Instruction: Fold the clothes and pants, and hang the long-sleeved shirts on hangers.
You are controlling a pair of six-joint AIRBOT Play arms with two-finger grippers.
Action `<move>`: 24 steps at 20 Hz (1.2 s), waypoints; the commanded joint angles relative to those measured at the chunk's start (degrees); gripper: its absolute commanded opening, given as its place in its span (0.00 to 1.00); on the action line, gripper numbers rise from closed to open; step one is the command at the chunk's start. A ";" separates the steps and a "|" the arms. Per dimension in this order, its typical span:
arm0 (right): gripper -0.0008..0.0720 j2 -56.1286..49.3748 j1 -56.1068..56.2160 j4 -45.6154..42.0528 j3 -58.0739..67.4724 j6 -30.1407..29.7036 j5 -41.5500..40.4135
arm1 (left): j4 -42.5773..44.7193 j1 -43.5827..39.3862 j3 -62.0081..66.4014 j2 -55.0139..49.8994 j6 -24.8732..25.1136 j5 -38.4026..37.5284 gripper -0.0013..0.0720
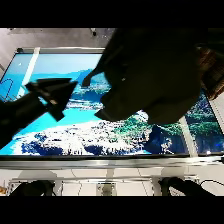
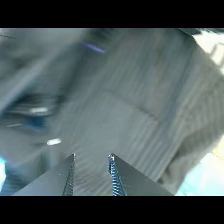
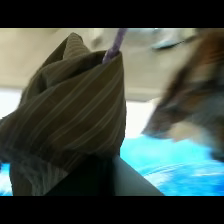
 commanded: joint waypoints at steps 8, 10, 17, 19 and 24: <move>0.06 17.53 -16.04 -22.40 0.02 21.31 -1.42 | 3.21 1.86 -0.04 4.20 -0.11 2.95 0.42; 0.06 18.53 -21.75 -23.54 0.04 22.73 -1.25 | 3.17 1.84 -0.04 3.34 -0.20 3.37 0.42; 0.06 18.62 -37.00 -23.63 0.02 25.66 4.39 | 3.19 1.84 -0.04 2.71 -0.50 3.37 0.42; 0.06 18.64 -41.48 -23.85 0.02 28.30 1.84 | 3.21 1.84 -0.04 2.71 -0.50 3.37 0.42; 0.06 17.73 -55.71 -23.93 0.02 35.12 -1.09 | 3.19 1.84 -0.04 2.71 -0.50 3.39 0.42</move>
